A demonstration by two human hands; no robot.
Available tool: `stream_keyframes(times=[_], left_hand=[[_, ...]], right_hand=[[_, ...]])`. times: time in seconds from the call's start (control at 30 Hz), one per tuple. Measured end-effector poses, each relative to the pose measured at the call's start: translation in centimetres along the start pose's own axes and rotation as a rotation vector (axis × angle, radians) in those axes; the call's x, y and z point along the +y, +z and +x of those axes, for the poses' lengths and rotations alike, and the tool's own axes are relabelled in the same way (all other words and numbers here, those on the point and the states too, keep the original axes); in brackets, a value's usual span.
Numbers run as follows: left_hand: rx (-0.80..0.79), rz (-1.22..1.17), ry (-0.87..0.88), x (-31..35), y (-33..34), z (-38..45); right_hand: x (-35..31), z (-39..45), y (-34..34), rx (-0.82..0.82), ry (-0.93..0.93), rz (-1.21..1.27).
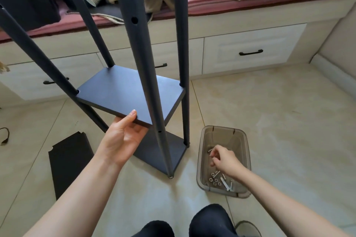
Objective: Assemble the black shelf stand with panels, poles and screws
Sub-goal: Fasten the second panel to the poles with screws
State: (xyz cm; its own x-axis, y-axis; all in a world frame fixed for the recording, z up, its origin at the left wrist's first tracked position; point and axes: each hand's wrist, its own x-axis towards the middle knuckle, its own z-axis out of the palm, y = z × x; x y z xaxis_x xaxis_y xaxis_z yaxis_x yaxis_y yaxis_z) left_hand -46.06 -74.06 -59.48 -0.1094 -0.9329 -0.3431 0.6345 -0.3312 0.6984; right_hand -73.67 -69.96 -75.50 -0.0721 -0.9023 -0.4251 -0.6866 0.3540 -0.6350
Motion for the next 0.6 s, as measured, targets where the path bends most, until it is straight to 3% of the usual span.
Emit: stream_keyframes(times=[0.17, 0.33, 0.6], left_hand=[[-0.032, -0.049, 0.029, -0.7, 0.4, -0.6], [-0.010, -0.139, 0.056, -1.2, 0.8, -1.2], [0.020, -0.177, 0.069, -1.5, -0.1, -0.9]], right_hand=[[-6.1, -5.4, -4.0, 0.117, -0.185, 0.292], [-13.2, -10.5, -6.1, 0.096, -0.372, 0.596], [-15.2, -13.1, -4.9, 0.080, -0.418, 0.559]])
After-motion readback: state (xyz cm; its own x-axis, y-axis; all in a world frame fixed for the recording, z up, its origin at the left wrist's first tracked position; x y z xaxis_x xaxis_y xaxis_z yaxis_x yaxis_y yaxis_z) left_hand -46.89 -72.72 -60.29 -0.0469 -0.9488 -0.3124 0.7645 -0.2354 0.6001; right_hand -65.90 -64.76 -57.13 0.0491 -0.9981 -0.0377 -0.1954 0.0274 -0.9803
